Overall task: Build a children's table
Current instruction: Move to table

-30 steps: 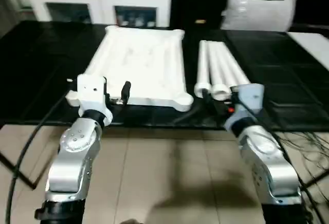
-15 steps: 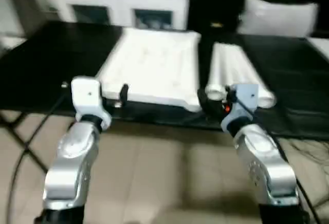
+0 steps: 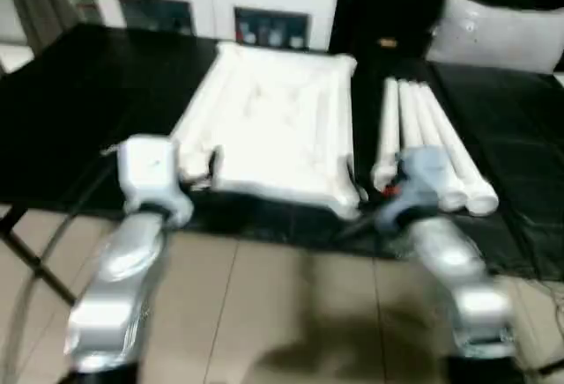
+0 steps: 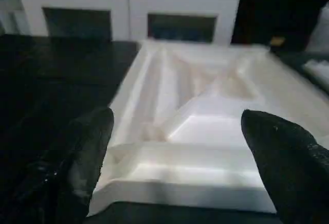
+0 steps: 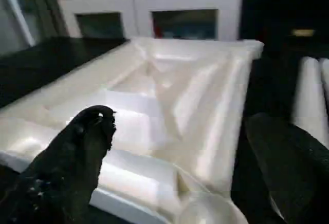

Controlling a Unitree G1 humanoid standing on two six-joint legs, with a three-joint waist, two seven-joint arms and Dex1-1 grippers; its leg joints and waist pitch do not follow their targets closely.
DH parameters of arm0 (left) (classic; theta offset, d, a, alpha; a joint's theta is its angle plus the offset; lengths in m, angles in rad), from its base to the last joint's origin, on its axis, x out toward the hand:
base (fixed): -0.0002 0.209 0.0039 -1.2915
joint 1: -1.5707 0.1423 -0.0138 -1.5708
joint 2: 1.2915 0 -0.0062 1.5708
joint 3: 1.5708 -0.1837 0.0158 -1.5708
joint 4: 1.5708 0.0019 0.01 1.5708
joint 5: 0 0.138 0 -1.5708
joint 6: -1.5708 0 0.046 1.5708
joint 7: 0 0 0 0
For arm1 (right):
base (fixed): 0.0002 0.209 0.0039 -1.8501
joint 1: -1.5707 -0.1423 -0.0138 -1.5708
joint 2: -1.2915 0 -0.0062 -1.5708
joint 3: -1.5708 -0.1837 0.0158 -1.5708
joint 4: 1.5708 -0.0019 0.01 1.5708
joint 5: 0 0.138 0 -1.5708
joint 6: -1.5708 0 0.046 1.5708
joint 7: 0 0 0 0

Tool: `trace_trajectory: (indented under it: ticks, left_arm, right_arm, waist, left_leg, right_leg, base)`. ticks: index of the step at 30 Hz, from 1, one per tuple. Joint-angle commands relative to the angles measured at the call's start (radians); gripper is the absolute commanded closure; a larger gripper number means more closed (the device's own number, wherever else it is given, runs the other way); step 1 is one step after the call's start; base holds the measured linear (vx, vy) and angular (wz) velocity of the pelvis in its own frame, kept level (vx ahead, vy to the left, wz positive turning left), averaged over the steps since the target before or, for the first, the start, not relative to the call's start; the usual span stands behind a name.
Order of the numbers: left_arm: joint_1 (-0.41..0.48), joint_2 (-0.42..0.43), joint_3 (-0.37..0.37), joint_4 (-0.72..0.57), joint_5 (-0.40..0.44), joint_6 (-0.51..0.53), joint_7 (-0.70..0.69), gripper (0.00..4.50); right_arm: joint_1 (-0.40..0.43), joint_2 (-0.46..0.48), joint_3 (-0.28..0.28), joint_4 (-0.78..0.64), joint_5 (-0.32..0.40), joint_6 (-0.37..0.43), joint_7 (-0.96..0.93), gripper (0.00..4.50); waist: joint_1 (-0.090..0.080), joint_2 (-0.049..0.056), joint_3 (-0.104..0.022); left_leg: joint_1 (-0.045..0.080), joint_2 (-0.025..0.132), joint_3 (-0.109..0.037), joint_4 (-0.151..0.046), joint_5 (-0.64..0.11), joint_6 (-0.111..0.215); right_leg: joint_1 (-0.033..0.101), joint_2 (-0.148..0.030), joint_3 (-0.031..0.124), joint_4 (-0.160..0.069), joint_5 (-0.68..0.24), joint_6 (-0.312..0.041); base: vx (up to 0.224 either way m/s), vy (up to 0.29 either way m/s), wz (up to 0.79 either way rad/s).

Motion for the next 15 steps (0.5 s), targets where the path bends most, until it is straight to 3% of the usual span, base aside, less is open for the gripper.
trace_trajectory:
  ticks: [1,2,3,4,5,6,7,8,9,10,11,12,13,14,15]
  left_arm:
    - [-0.008,-0.016,-0.035,-0.006,-0.003,-0.008,-0.015,0.03]
    - [-0.015,-0.021,-0.042,0.009,-0.001,-0.022,-0.017,0.03]
    - [-0.019,-0.022,-0.047,0.020,0.002,-0.033,-0.017,0.03]
    - [-0.025,-0.022,-0.053,0.033,0.005,-0.044,-0.021,0.03]
    - [-0.026,-0.019,-0.059,0.041,0.006,-0.049,-0.028,0.03]
    - [-0.025,-0.017,-0.061,0.042,0.007,-0.050,-0.030,0.03]
    - [-0.020,-0.012,-0.065,0.044,0.009,-0.053,-0.035,0.03]
    - [-0.018,-0.010,-0.066,0.045,0.009,-0.056,-0.036,0.03]
    - [-0.014,-0.005,-0.068,0.045,0.010,-0.056,-0.042,0.03]
    - [-0.012,-0.002,-0.069,0.046,0.012,-0.058,-0.048,0.03]
    - [-0.010,0.008,-0.077,0.051,0.017,-0.073,-0.064,0.03]
    - [-0.010,0.008,-0.077,0.051,0.017,-0.073,-0.064,0.03]
    - [-0.011,0.013,-0.082,0.056,0.022,-0.086,-0.070,0.03]
    - [-0.014,0.021,-0.089,0.066,0.027,-0.103,-0.080,0.03]
    - [-0.014,0.023,-0.092,0.069,0.028,-0.107,-0.083,0.03]
  right_arm:
    - [0.001,-0.020,-0.032,-0.023,0.004,-0.007,-0.005,0.00]
    - [-0.003,-0.022,-0.034,-0.009,0.006,-0.039,0.011,0.00]
    - [-0.002,-0.027,-0.031,-0.002,0.007,-0.048,0.024,0.00]
    - [0.001,-0.036,-0.023,0.006,-0.001,-0.067,0.038,0.00]
    - [0.007,-0.037,-0.021,0.010,0.000,-0.080,0.053,0.00]
    - [0.009,-0.038,-0.021,0.008,-0.006,-0.079,0.049,0.00]
    - [0.013,-0.033,-0.031,0.005,-0.022,-0.077,0.019,0.00]
    - [0.013,-0.029,-0.039,0.004,-0.028,-0.073,-0.002,0.00]
    - [0.011,-0.021,-0.054,0.002,-0.009,-0.061,-0.009,0.00]
    - [0.009,-0.016,-0.064,0.002,0.009,-0.052,-0.010,0.00]
    - [0.003,-0.023,-0.065,0.005,0.003,-0.059,-0.008,0.00]
    - [0.003,-0.023,-0.065,0.005,0.003,-0.059,-0.008,0.00]
    - [0.002,-0.037,-0.053,0.010,-0.015,-0.060,-0.004,0.00]
    - [0.002,-0.049,-0.041,0.018,-0.029,-0.062,0.001,0.00]
    - [0.003,-0.049,-0.040,0.020,-0.030,-0.060,0.002,0.00]
  waist:
    - [-0.020,0.027,-0.066]
    - [-0.016,0.015,-0.062]
    - [-0.009,-0.022,-0.051]
    - [0.011,-0.094,-0.067]
    - [0.053,-0.071,-0.051]
    - [0.056,-0.064,-0.052]
    - [0.057,-0.062,-0.048]
    - [0.050,-0.038,-0.034]
    - [0.049,-0.022,-0.039]
    - [0.027,0.004,-0.022]
    - [-0.005,0.021,-0.050]
    - [-0.020,0.024,-0.047]
    - [-0.031,0.023,-0.053]
    - [-0.040,0.006,-0.051]
    - [-0.036,-0.005,-0.048]
  left_leg:
    - [0.122,0.160,-0.097,-0.103,0.402,0.387]
    - [0.110,0.143,-0.071,-0.111,0.397,0.417]
    - [0.074,0.088,-0.019,-0.103,0.244,0.381]
    - [-0.001,-0.026,0.035,-0.041,0.018,0.281]
    - [-0.036,-0.021,0.017,0.037,-0.037,0.181]
    - [-0.054,-0.011,0.008,0.051,-0.005,0.129]
    - [-0.065,-0.006,0.003,0.049,0.021,0.088]
    - [-0.068,0.024,-0.005,0.001,0.079,0.029]
    - [-0.056,0.035,0.001,-0.037,0.095,0.030]
    - [-0.038,0.065,0.002,-0.115,0.022,0.047]
    - [0.046,0.110,-0.049,-0.133,-0.009,0.079]
    - [0.072,0.121,-0.071,-0.142,-0.042,0.122]
    - [0.093,0.131,-0.083,-0.144,-0.059,0.158]
    - [0.122,0.133,-0.096,-0.131,0.054,0.319]
    - [0.116,0.119,-0.080,-0.120,0.080,0.347]
  right_leg:
    - [-0.089,-0.022,0.005,0.002,-0.008,0.076]
    - [-0.096,-0.030,0.011,-0.011,0.047,0.087]
    - [-0.058,-0.053,0.040,-0.099,0.128,0.018]
    - [0.062,-0.090,0.123,-0.179,0.070,-0.023]
    - [0.112,-0.203,0.197,-0.239,-0.158,-0.130]
    - [0.127,-0.203,0.191,-0.233,-0.214,-0.173]
    - [0.133,-0.191,0.177,-0.229,-0.233,-0.197]
    - [0.121,-0.153,0.127,-0.230,-0.221,-0.273]
    - [0.113,-0.125,0.101,-0.226,-0.214,-0.270]
    - [0.083,-0.057,0.047,-0.209,-0.252,-0.212]
    - [0.043,-0.014,0.014,-0.141,-0.131,-0.165]
    - [0.022,-0.012,0.006,-0.122,-0.089,-0.153]
    - [0.008,-0.018,0.002,-0.107,-0.049,-0.142]
    - [-0.027,-0.038,0.012,-0.092,0.027,-0.092]
    - [-0.024,-0.053,0.023,-0.109,0.058,-0.102]
  base:
    - [0.115,0.026,0.07]
    - [0.091,-0.014,0.01]
    - [0.091,-0.014,0.01]
    - [0.087,-0.071,0.05]
    - [0.098,-0.074,0.04]
    - [0.098,-0.074,0.04]
    - [0.083,-0.034,-0.06]
    - [0.072,-0.003,-0.06]
    - [0.072,-0.003,-0.06]
    - [0.083,0.048,-0.06]
    - [0.126,0.069,-0.02]
    - [0.126,0.069,-0.02]
    - [0.117,0.057,0.03]
    - [0.091,0.024,0.08]
    - [0.091,0.024,0.08]
